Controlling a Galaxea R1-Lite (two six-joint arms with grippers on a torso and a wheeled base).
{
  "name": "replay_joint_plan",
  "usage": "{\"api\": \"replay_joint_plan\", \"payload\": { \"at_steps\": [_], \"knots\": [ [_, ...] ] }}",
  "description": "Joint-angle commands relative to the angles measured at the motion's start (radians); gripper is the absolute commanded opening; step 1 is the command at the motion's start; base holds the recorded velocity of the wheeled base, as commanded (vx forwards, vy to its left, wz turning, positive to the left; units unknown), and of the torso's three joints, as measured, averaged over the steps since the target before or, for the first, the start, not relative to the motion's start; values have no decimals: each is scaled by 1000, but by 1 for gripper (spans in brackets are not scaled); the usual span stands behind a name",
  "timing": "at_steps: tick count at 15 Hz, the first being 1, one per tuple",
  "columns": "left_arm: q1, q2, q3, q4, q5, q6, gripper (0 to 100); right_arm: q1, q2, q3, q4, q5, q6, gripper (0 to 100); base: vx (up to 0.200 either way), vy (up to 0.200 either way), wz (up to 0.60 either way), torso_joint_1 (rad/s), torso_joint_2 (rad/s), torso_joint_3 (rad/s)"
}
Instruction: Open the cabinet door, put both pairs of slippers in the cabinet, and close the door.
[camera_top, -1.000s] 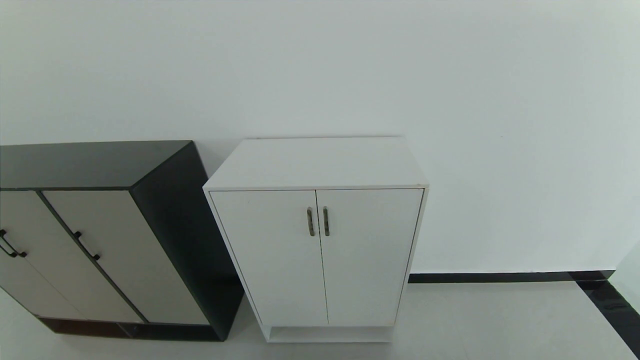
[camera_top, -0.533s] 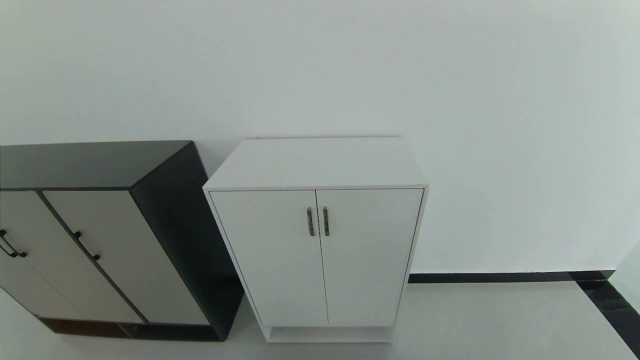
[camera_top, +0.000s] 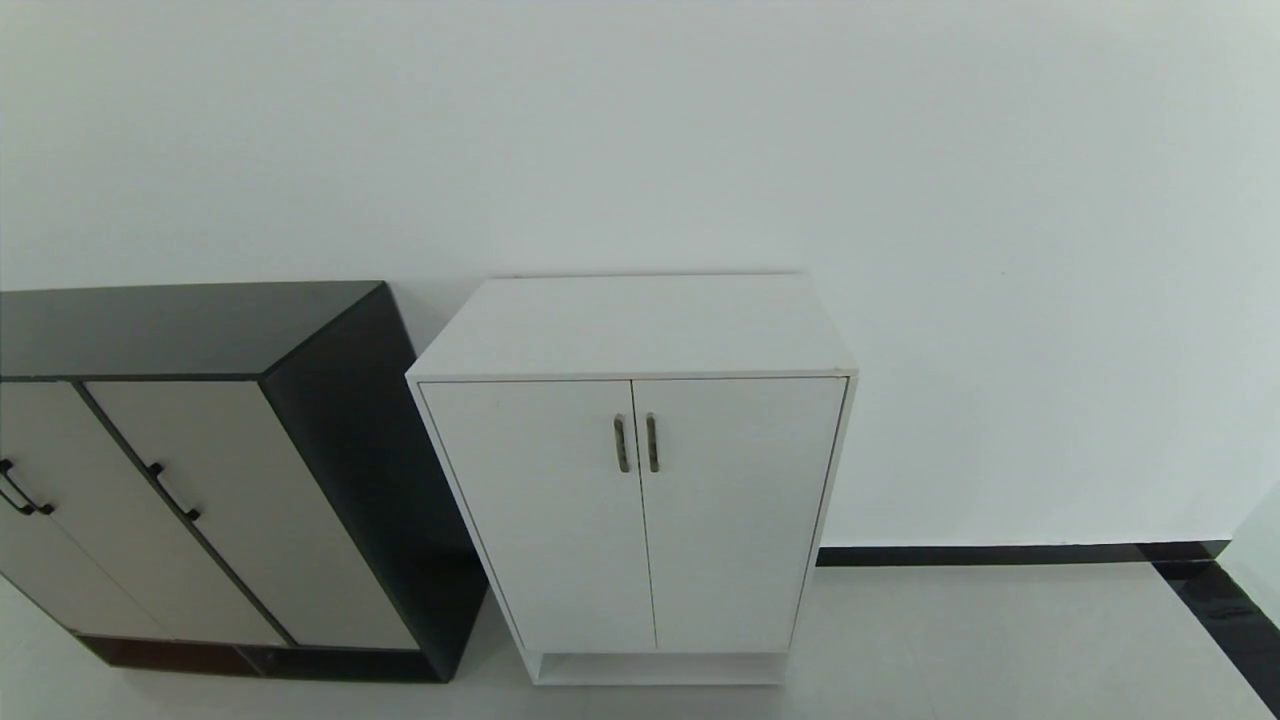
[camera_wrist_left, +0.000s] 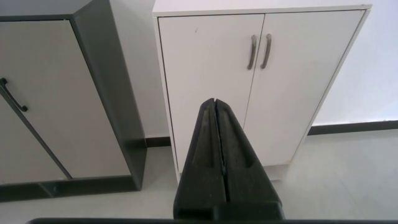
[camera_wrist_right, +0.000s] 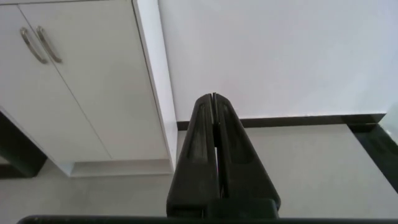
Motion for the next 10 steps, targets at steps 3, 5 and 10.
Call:
{"api": "replay_joint_plan", "payload": {
  "at_steps": [3,5,10],
  "knots": [
    [0,0,0,0,0,0,0,0,2,0,0,0,0,0,0,0,0,0,0,0],
    [0,0,0,0,0,0,0,0,2,0,0,0,0,0,0,0,0,0,0,0],
    [0,0,0,0,0,0,0,0,2,0,0,0,3,0,0,0,0,0,0,0]
  ]
}}
